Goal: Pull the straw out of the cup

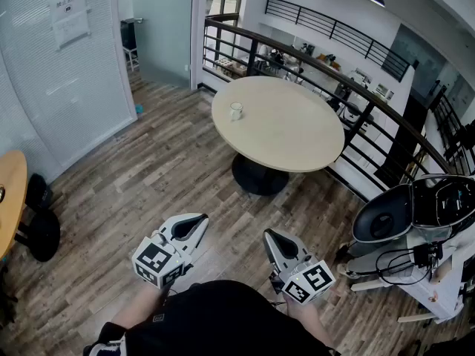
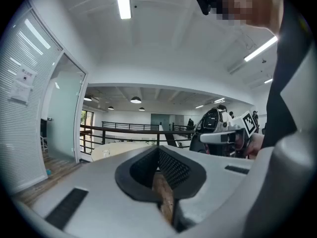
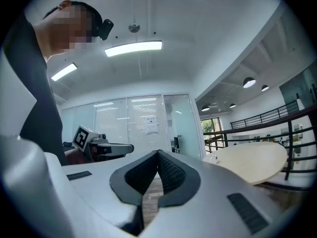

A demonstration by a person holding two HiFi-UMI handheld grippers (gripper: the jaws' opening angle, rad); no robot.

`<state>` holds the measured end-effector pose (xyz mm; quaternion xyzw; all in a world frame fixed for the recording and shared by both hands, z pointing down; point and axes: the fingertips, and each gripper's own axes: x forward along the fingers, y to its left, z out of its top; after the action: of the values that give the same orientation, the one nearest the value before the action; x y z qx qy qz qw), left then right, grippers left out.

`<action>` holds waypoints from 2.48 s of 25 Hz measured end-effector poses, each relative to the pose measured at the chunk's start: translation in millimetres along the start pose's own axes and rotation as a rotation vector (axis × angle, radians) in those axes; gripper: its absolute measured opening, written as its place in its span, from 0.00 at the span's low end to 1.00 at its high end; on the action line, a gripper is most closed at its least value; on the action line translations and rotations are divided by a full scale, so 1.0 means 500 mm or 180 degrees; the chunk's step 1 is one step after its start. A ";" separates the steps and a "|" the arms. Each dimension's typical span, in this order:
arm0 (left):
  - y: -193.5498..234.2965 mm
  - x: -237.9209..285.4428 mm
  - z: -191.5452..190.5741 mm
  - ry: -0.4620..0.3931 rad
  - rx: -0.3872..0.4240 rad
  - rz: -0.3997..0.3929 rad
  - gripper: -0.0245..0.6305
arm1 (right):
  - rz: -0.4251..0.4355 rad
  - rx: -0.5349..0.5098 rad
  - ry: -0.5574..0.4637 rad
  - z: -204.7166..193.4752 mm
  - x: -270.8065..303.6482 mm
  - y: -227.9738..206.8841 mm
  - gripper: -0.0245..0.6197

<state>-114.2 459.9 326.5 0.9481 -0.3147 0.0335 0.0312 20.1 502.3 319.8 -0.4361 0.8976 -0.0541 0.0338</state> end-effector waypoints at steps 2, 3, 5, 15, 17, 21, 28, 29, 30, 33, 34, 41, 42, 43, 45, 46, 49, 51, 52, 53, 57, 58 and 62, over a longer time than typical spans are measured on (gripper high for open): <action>-0.003 0.001 -0.002 0.0003 -0.0001 0.0007 0.05 | 0.0000 0.0002 0.0007 -0.002 -0.004 -0.001 0.07; -0.006 0.002 -0.003 0.0005 0.0000 0.0011 0.05 | 0.0001 0.0003 0.0007 -0.003 -0.008 -0.002 0.07; -0.017 0.004 -0.006 0.0018 -0.0001 0.0018 0.05 | 0.0008 0.0006 0.0003 -0.004 -0.020 -0.003 0.07; -0.096 0.050 -0.013 0.0100 -0.0008 0.0015 0.05 | 0.0103 0.0046 -0.0025 -0.001 -0.109 -0.023 0.07; -0.117 0.060 -0.007 0.0071 0.0002 0.0007 0.05 | 0.0224 0.0003 -0.0089 0.010 -0.119 -0.016 0.07; -0.145 0.078 0.001 0.0043 0.0025 0.0018 0.05 | 0.0451 0.0009 -0.0172 0.014 -0.119 -0.008 0.07; -0.105 0.091 -0.004 0.0050 0.0006 0.0074 0.05 | 0.0425 0.0261 -0.0088 -0.008 -0.083 -0.042 0.07; -0.092 0.097 -0.007 0.0065 -0.0017 0.0073 0.05 | 0.0401 0.0287 -0.0068 -0.009 -0.074 -0.053 0.07; -0.077 0.103 -0.010 0.0092 -0.0046 0.0069 0.05 | 0.0382 0.0309 -0.0050 -0.010 -0.063 -0.063 0.07; -0.014 0.128 -0.019 0.0109 -0.0119 0.0074 0.05 | 0.0340 0.0324 0.0012 -0.006 -0.013 -0.094 0.07; 0.013 0.139 -0.020 0.0079 -0.0129 0.0086 0.05 | 0.0327 0.0317 0.0026 -0.005 0.009 -0.106 0.07; 0.205 0.214 -0.010 -0.0007 -0.0146 0.0099 0.05 | 0.0356 0.0255 0.0076 0.013 0.198 -0.183 0.07; 0.231 0.224 -0.009 0.0003 -0.0143 0.0088 0.05 | 0.0371 0.0253 0.0087 0.013 0.226 -0.190 0.07; 0.255 0.232 -0.004 -0.0004 -0.0130 0.0073 0.05 | 0.0378 0.0259 0.0094 0.012 0.253 -0.197 0.07; 0.301 0.246 0.008 -0.0032 -0.0096 0.0042 0.05 | 0.0380 0.0287 0.0094 0.009 0.307 -0.208 0.07; 0.323 0.250 0.010 -0.0035 -0.0090 0.0033 0.05 | 0.0385 0.0304 0.0092 0.007 0.333 -0.212 0.07; 0.382 0.252 0.002 -0.0014 -0.0120 0.0033 0.05 | 0.0429 0.0347 0.0102 -0.001 0.403 -0.213 0.07; 0.413 0.251 -0.003 0.0000 -0.0147 0.0027 0.05 | 0.0468 0.0343 0.0131 -0.006 0.441 -0.209 0.07; 0.426 0.251 -0.005 0.0008 -0.0149 0.0018 0.05 | 0.0485 0.0333 0.0153 -0.009 0.458 -0.207 0.07; 0.439 0.252 -0.007 0.0019 -0.0145 0.0008 0.05 | 0.0498 0.0325 0.0177 -0.012 0.475 -0.206 0.07; 0.492 0.263 -0.016 0.0070 -0.0153 -0.0018 0.05 | 0.0478 0.0395 0.0237 -0.025 0.524 -0.212 0.07; 0.499 0.267 -0.017 0.0069 -0.0169 -0.0026 0.05 | 0.0464 0.0416 0.0252 -0.028 0.531 -0.215 0.07; 0.521 0.292 -0.033 0.0098 -0.0228 -0.0070 0.05 | 0.0429 0.0470 0.0290 -0.038 0.557 -0.240 0.07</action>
<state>-154.0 166.2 364.8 0.9492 -0.3046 0.0364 0.0703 -60.3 211.1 350.3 -0.3682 0.9191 -0.1375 0.0285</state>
